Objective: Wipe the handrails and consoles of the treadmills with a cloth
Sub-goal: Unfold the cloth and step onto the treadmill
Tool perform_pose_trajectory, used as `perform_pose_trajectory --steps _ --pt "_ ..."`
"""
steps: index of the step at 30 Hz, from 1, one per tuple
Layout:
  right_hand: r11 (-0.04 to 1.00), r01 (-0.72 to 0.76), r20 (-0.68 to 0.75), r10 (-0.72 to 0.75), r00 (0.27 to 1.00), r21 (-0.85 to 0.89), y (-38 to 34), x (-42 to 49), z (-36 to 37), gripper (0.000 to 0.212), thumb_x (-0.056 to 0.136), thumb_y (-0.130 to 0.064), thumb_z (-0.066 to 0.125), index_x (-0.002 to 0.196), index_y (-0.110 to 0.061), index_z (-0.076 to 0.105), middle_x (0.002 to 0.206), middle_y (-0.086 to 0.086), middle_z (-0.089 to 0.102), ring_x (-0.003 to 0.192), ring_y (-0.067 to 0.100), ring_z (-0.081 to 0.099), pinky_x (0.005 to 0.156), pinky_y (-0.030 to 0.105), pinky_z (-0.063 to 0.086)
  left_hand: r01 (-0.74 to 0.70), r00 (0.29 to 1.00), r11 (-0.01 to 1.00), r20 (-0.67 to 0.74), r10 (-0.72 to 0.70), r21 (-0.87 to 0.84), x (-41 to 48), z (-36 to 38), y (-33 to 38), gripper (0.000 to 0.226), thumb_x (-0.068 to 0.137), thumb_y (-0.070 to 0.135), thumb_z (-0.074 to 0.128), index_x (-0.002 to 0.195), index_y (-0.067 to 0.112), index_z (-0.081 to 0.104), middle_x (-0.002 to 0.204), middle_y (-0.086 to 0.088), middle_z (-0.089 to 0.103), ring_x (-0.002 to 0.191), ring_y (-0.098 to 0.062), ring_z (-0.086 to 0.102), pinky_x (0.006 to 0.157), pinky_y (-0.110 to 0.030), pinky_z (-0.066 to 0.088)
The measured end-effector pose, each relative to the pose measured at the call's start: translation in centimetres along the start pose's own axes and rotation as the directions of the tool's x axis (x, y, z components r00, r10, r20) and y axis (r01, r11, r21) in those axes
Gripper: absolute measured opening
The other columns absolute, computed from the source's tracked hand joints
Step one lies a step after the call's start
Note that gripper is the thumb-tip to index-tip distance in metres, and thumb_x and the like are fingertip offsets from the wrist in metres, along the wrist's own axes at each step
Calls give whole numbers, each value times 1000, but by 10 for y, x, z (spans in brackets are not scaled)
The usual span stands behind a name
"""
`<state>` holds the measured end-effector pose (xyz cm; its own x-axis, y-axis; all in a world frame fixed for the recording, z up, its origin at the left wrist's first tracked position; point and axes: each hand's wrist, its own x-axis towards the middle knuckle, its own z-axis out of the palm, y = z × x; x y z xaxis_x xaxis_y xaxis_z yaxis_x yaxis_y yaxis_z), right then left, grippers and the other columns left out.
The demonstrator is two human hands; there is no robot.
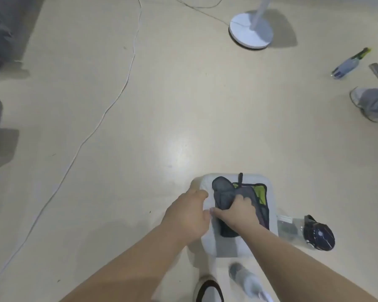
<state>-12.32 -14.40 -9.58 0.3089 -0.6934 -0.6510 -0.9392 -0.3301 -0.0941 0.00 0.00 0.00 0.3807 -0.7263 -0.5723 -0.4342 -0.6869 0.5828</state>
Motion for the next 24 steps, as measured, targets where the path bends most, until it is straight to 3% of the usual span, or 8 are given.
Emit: perform_pose_trajectory --steps 2,4,8,12,15,18,21,24 --pt "992 36 -44 -42 998 -118 -5 -1 1 52 93 -42 63 130 -11 43 132 13 48 120 33 50 81 38 45 29 999 999 16 -28 -16 3 7 -10 43 101 30 48 144 24 47 137 6 47 117 -20 55 96 -37 50" --pt "994 60 -90 -68 994 -92 -3 1 -3 33 96 -22 55 126 -11 44 125 14 52 110 33 55 76 37 46 61 997 998 56 -60 -17 -3 6 -20 43 100 30 48 142 25 46 133 4 49 113 -22 56 96 -40 51" --pt "921 5 5 -7 1000 389 -11 -26 -46 38 86 -3 51 122 -15 56 96 7 64 86 24 60 80 38 53 112 994 992 7 -112 -61 -35 -16 -17 37 102 32 46 136 20 50 131 2 51 110 -23 59 96 -42 51" --pt "705 -24 211 -179 961 709 -77 -120 -125 29 85 -3 45 105 -11 66 95 6 72 85 23 66 71 33 52 92 984 968 -129 -124 -233 -96 -68 15 44 100 33 51 144 29 47 140 10 50 120 -15 58 101 -38 49" --pt "559 -73 325 -367 872 826 -128 -215 -186 44 67 -10 49 108 -3 64 97 15 66 85 32 63 76 37 50 69 939 913 -283 -195 -401 -177 -119 49 53 99 35 56 151 32 42 143 11 48 120 -9 55 103 -35 49" --pt "459 -99 378 -571 728 883 -168 -325 -244 47 85 -16 47 126 1 64 119 25 71 108 41 68 90 47 55 17 835 877 -475 -277 -480 -284 -169 83 53 96 39 55 148 30 48 140 12 51 123 -8 53 104 -35 49" --pt "411 -92 372 -678 634 907 -199 -435 -292 47 92 -20 46 131 3 60 122 27 68 105 36 67 77 42 56 -28 706 881 -633 -317 -473 -391 -214 116 50 94 36 53 143 28 53 134 12 52 122 -7 53 104 -34 48" --pt "461 -28 411 -762 500 887 -214 -540 -319 34 96 -16 45 124 -3 61 110 19 70 95 32 71 70 40 56 -70 584 846 -709 -395 -529 -494 -237 142 43 95 39 57 137 35 57 125 15 52 115 -5 58 97 -35 53"
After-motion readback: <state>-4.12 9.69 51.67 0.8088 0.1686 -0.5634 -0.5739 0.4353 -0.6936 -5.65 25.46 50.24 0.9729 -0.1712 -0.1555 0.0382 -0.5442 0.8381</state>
